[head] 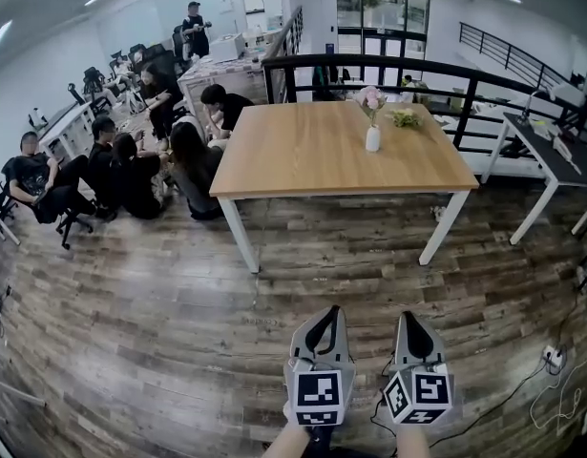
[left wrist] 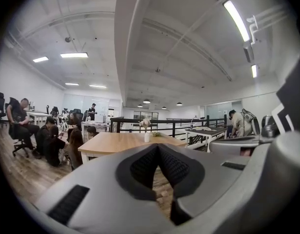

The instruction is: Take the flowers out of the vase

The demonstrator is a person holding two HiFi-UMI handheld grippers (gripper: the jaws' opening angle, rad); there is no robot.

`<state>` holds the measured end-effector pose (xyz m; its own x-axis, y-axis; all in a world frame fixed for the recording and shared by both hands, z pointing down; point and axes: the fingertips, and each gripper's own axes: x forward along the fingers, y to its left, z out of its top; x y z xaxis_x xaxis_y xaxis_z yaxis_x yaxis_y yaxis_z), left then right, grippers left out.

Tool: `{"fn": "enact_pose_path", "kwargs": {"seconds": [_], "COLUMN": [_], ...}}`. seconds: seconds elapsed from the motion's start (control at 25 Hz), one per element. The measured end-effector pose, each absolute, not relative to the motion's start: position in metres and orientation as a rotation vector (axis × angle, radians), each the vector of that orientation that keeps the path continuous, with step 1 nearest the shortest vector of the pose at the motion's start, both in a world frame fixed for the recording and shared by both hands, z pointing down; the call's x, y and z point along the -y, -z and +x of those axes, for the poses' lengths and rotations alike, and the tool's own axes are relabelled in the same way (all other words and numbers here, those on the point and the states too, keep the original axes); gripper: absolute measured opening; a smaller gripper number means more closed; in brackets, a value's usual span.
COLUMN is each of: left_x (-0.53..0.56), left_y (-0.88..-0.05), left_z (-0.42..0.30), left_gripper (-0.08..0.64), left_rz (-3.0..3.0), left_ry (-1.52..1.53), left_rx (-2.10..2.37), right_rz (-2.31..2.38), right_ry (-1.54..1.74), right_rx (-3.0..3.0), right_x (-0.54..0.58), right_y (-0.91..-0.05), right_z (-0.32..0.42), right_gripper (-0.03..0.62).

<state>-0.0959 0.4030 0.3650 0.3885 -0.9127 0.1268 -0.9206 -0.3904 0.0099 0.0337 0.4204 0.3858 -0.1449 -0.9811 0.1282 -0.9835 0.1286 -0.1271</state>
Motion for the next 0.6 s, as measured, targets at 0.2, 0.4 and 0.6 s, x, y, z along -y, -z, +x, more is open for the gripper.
{"fn": "enact_pose_path", "kwargs": {"seconds": [0.2,0.4,0.6], "left_x": [-0.363,-0.336,-0.312], "left_y": [-0.359,-0.365,-0.371], "left_z": [-0.103,-0.118,-0.127], "left_gripper": [0.032,0.032,0.032], "left_rz": [2.576,2.56,2.536], "left_ry": [-0.126,-0.114,-0.112], "left_rx": [1.652,1.649,1.654], "right_rz": [2.059,2.061,2.04], "right_ry": [-0.27,-0.256,-0.257], "right_rx": [2.332,2.32,2.315], "right_x": [-0.381,-0.356,-0.333], "right_y": [-0.38,-0.382,-0.387], "right_z": [0.022,0.008,0.0], "right_gripper": [0.018,0.018,0.018]}}
